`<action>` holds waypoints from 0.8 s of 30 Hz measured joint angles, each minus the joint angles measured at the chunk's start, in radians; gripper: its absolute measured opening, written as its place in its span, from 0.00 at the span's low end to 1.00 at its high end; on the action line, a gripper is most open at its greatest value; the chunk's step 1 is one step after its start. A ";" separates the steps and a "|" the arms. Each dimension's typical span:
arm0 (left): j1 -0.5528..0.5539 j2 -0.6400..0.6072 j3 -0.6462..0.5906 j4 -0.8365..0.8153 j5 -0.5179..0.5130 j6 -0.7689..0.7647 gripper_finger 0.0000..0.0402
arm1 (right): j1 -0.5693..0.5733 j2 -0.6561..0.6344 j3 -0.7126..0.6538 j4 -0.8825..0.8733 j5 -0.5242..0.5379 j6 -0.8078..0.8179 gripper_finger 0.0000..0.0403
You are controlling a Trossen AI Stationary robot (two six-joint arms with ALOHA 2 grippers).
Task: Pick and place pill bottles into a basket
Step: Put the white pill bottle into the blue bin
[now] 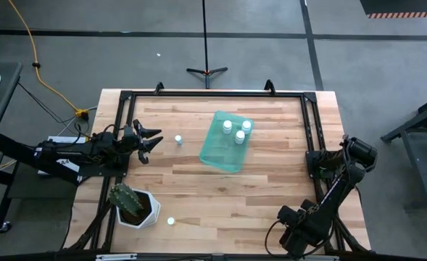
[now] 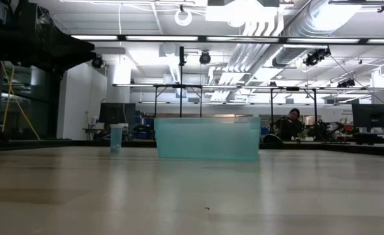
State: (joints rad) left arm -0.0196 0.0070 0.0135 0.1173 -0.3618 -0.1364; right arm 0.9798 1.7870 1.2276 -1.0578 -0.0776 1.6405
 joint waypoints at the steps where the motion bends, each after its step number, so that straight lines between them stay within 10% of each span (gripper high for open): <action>1: 0.000 0.000 0.000 0.000 0.000 0.000 0.46 | 0.000 -0.001 0.001 0.001 0.001 -0.005 0.40; 24: 0.000 0.000 0.000 0.000 0.001 -0.004 0.46 | -0.328 -0.075 0.017 -0.084 0.175 -0.604 0.37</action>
State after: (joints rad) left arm -0.0196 0.0071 0.0135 0.1177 -0.3607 -0.1402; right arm 0.6518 1.7123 1.2446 -1.1421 0.0972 1.0368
